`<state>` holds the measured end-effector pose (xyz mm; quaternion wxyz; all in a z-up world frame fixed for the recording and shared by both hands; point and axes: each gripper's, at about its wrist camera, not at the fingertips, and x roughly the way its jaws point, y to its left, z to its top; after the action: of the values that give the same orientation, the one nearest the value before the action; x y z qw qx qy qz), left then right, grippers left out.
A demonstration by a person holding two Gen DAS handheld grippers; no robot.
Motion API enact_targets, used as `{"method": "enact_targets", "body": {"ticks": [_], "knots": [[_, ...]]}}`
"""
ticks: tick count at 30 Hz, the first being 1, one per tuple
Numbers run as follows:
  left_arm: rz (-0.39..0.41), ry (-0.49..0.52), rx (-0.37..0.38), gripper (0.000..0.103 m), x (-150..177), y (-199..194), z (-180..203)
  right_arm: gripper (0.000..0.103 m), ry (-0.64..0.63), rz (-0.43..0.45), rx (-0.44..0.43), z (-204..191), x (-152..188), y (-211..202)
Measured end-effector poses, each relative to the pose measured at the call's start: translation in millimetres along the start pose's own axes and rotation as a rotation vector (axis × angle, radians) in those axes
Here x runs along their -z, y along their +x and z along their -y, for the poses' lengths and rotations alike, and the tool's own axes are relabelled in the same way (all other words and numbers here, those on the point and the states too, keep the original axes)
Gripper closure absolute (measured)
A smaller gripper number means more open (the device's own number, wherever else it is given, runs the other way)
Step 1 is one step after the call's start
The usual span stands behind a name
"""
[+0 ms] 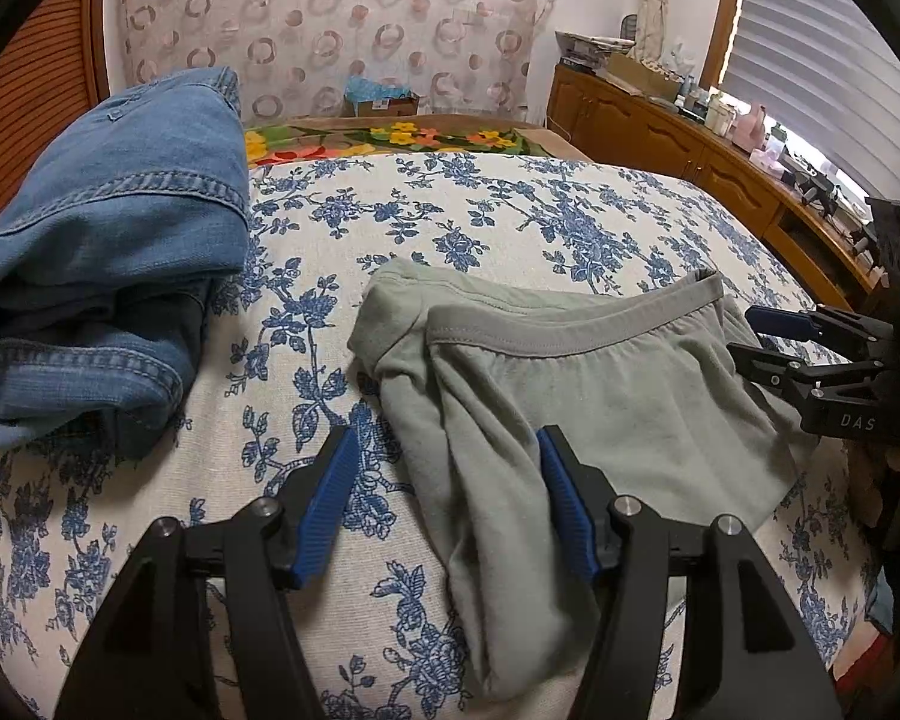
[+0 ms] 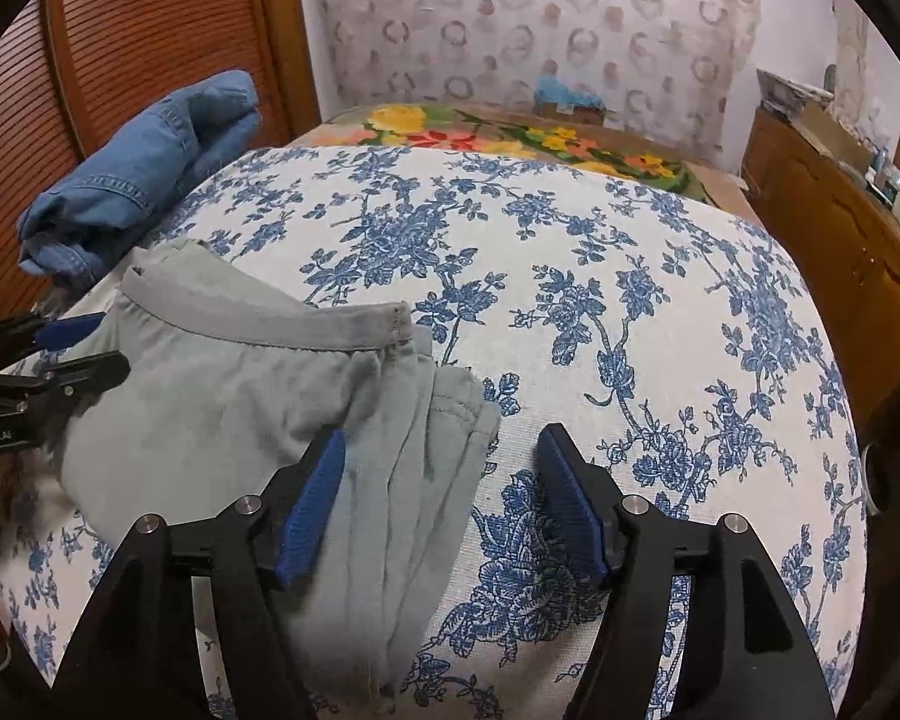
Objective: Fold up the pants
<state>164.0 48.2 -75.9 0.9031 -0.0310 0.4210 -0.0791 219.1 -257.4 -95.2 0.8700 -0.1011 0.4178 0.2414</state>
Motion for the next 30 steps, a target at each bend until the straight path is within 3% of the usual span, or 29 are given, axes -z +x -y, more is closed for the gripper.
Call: {"method": "enact_targets", "body": {"ticks": [11,18,30], "knots": [[-0.009,-0.089,0.064,0.042,-21,5,-13,0.034,-0.001,0.000,0.002,0,0,0],[-0.025,-0.148,0.085,0.049,-28,16,-24,0.034,-0.001,0.000,0.001,0,0,0],[0.013,-0.137,0.122,0.084,-25,10,-15,0.034,-0.001,0.001,0.001,0,1,0]]}}
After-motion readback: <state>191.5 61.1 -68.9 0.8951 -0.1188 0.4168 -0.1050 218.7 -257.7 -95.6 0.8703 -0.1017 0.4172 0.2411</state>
